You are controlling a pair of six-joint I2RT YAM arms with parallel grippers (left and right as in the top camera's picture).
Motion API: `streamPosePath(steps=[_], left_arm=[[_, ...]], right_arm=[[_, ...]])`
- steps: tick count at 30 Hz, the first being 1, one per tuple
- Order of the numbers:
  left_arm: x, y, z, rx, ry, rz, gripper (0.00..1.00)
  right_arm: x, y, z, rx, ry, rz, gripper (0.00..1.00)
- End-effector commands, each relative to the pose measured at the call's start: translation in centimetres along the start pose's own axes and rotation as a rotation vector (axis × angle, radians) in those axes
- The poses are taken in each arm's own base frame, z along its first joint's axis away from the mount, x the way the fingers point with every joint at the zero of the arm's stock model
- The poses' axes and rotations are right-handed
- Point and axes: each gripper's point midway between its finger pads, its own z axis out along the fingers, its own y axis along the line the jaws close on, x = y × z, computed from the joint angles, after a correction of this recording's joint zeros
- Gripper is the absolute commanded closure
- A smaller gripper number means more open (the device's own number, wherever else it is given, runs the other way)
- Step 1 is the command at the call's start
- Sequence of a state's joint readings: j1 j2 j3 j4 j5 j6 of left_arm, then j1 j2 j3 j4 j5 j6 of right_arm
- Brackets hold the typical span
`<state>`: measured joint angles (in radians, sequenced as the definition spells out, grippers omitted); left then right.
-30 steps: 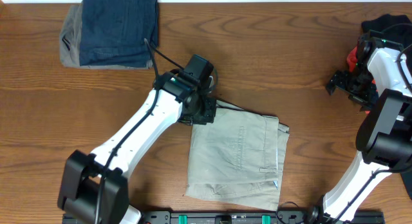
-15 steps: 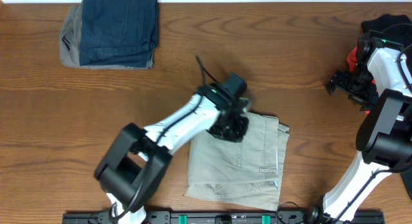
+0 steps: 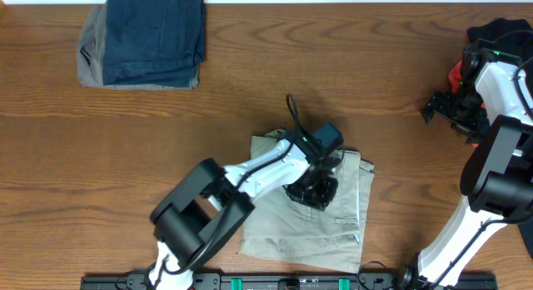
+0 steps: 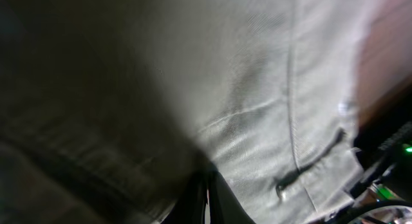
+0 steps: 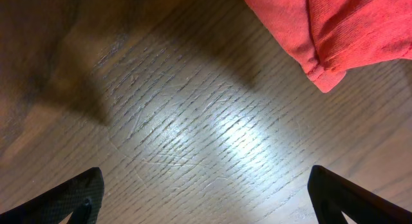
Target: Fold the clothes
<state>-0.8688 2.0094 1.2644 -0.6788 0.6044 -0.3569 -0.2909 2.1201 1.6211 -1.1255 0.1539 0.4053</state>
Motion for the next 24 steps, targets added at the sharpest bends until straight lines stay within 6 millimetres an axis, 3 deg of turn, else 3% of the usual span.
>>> streamPosePath(steps=[1, 8, 12, 17, 22, 23, 24], left_arm=[[2.0, -0.9, 1.6, 0.067, 0.099, -0.038, 0.94], [4.0, -2.4, 2.0, 0.103, 0.177, -0.061, 0.94], [3.7, -2.6, 0.9, 0.114, 0.156, -0.060, 0.94], [1.6, -2.8, -3.4, 0.147, 0.023, -0.015, 0.94], [-0.6, 0.2, -9.5, 0.071, -0.174, -0.064, 0.92], [-0.8, 1.4, -10.6, 0.044, -0.207, -0.091, 0.87], [-1.0, 2.7, -11.8, 0.012, -0.238, -0.124, 0.72]], right_arm=[[-0.5, -0.2, -0.3, 0.004, -0.017, 0.004, 0.01], [-0.5, -0.2, -0.3, 0.004, -0.017, 0.004, 0.01], [-0.5, -0.2, -0.3, 0.004, -0.017, 0.004, 0.01], [-0.5, -0.1, -0.3, 0.004, -0.017, 0.003, 0.01], [-0.5, -0.2, -0.3, 0.004, -0.017, 0.004, 0.01], [-0.5, -0.2, -0.3, 0.004, -0.017, 0.004, 0.01], [-0.5, -0.2, -0.3, 0.004, -0.017, 0.004, 0.01]])
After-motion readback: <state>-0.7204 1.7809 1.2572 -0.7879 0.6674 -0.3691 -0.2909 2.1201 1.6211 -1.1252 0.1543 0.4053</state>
